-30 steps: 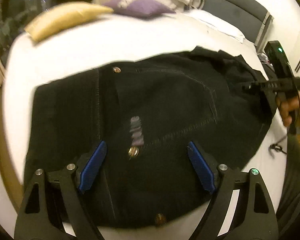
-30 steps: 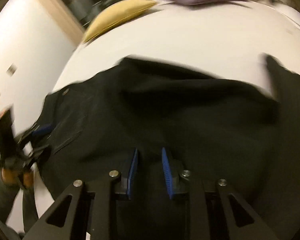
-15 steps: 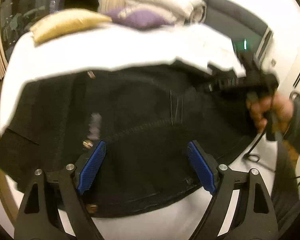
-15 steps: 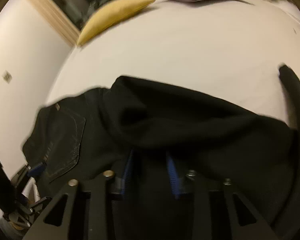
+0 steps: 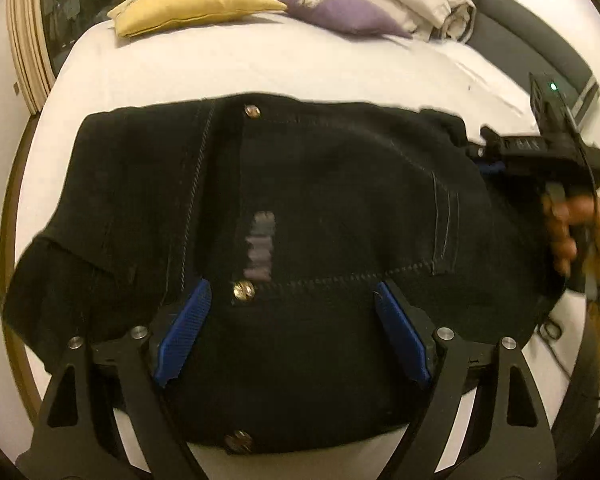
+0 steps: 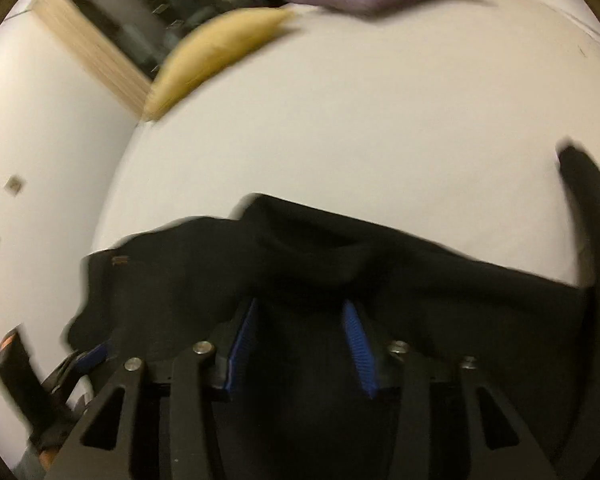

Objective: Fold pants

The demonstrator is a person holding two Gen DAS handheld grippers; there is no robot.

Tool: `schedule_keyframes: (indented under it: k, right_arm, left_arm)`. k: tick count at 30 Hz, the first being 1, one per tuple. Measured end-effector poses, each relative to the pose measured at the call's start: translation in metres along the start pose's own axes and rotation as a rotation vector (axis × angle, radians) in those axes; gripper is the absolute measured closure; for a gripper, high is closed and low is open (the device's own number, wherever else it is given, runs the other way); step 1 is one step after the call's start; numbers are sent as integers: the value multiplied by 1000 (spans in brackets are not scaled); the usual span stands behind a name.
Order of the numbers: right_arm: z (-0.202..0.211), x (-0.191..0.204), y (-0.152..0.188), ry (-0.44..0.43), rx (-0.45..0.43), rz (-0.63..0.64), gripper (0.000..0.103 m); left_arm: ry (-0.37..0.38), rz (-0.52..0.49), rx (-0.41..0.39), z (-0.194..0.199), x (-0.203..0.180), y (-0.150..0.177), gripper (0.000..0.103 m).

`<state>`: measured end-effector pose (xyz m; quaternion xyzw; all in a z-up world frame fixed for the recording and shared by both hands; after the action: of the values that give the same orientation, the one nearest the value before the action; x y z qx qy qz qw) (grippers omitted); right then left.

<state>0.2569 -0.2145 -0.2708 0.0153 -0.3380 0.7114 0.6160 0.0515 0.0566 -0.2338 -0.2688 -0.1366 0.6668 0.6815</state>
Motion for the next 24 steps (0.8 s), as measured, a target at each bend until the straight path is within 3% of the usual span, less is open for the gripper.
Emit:
schedule_keyframes:
  k: [1, 6, 8, 9, 10, 11, 13, 16, 17, 18, 24]
  right_arm:
    - [3, -15, -1, 43, -11, -36, 103]
    - [23, -38, 2, 143, -28, -51, 103]
    - [38, -28, 8, 156, -49, -48, 92]
    - [53, -28, 5, 123, -75, -52, 88]
    - [67, -24, 7, 69, -105, -51, 75]
    - [75, -12, 13, -8, -130, -29, 56]
    - [71, 2, 25, -48, -114, 30, 40]
    - [62, -26, 45, 66, -15, 31, 44]
    - [68, -43, 47, 56, -29, -36, 62]
    - [78, -55, 48, 64, -42, -83, 65]
    - [163, -113, 18, 280, -200, -157, 60]
  left_arm:
    - [-8, -11, 2, -1, -3, 1, 20]
    - [-24, -3, 14, 1, -9, 3, 20]
    - [-31, -3, 13, 5, -11, -1, 21]
    - [-25, -4, -6, 13, -16, -3, 21]
    - [-10, -3, -27, 22, -22, -5, 21]
    - [6, -2, -58, 29, -27, -8, 21]
    - [21, -23, -99, 37, -37, -13, 20]
    - [11, -68, 13, 6, -49, -6, 20]
    - [-22, -93, 17, -3, -51, -2, 19]
    - [-39, -115, -5, -3, -54, 1, 17]
    - [-47, -134, -15, -10, -65, 6, 10]
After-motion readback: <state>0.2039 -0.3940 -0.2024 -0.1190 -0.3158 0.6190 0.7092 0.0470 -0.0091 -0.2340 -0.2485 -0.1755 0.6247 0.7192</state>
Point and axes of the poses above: each gripper's, at about its wrist camera, not at the fingertips, and z roughly against the way its jaws point, x to its left, y to its underside, the point moved 4 cm from there along -z, roughly the way its jaws point, and after that the axes turned 3 degrees about z, right-handed, at the moved point
